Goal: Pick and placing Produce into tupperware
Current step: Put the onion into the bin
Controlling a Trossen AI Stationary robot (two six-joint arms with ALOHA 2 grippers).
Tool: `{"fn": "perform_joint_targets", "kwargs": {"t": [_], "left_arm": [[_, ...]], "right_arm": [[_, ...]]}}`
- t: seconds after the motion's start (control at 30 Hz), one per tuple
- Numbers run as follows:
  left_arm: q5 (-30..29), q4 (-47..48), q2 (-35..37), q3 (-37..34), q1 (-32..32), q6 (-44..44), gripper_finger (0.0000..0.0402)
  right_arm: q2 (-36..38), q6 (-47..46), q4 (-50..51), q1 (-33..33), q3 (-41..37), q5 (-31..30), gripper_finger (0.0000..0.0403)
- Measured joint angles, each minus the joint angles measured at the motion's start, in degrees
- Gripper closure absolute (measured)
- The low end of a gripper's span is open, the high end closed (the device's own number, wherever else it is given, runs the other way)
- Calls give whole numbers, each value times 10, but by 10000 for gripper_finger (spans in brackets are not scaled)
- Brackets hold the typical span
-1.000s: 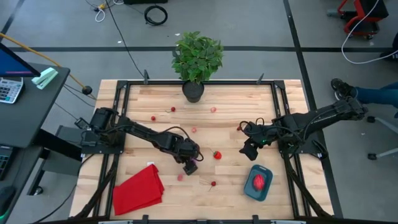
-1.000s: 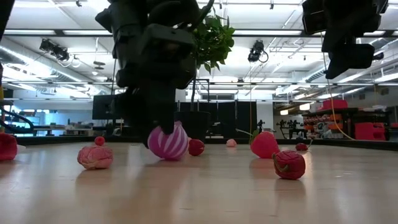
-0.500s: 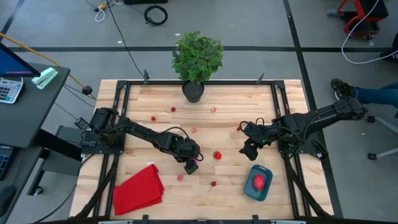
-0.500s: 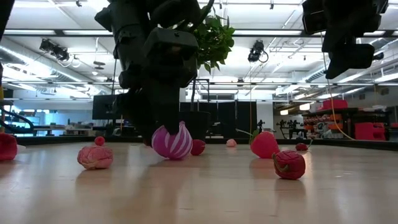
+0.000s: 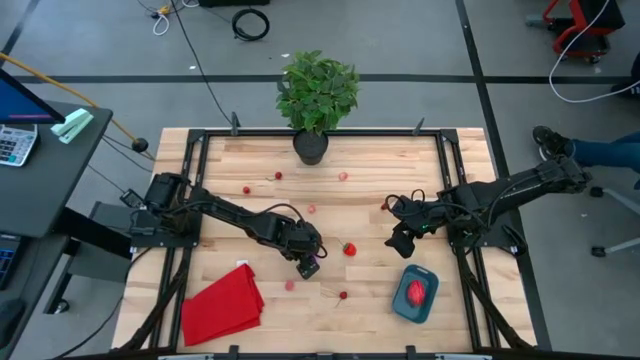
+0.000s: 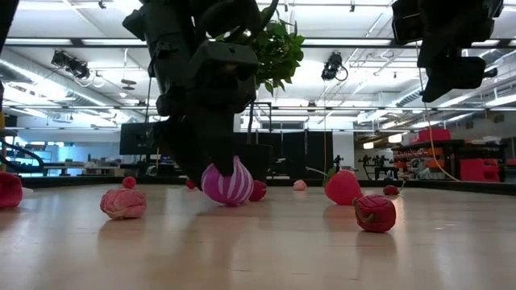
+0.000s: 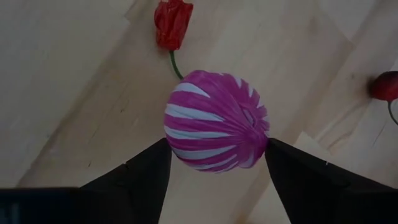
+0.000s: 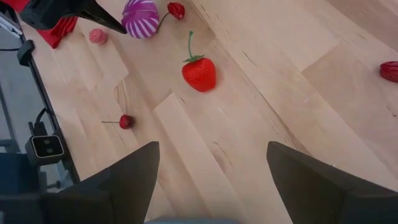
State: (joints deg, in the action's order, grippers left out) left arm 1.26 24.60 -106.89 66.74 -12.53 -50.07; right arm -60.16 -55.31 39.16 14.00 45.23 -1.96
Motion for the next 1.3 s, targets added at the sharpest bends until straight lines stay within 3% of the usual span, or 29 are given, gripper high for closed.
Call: {"fn": "perform_joint_targets", "kwargs": {"t": [0.23,0.97,1.13,1.3], "left_arm": [[0,-13,0,0,0,-17,171],[1,-41,0,0,1,-19,178],[45,-104,0,0,2,-29,186],[72,-238,0,0,-1,-42,188]], "right_arm": [[0,0,0,0,0,0,96],[0,0,0,0,0,0,96],[0,1,0,0,0,0,96],[11,16,39,0,0,22,96]]}}
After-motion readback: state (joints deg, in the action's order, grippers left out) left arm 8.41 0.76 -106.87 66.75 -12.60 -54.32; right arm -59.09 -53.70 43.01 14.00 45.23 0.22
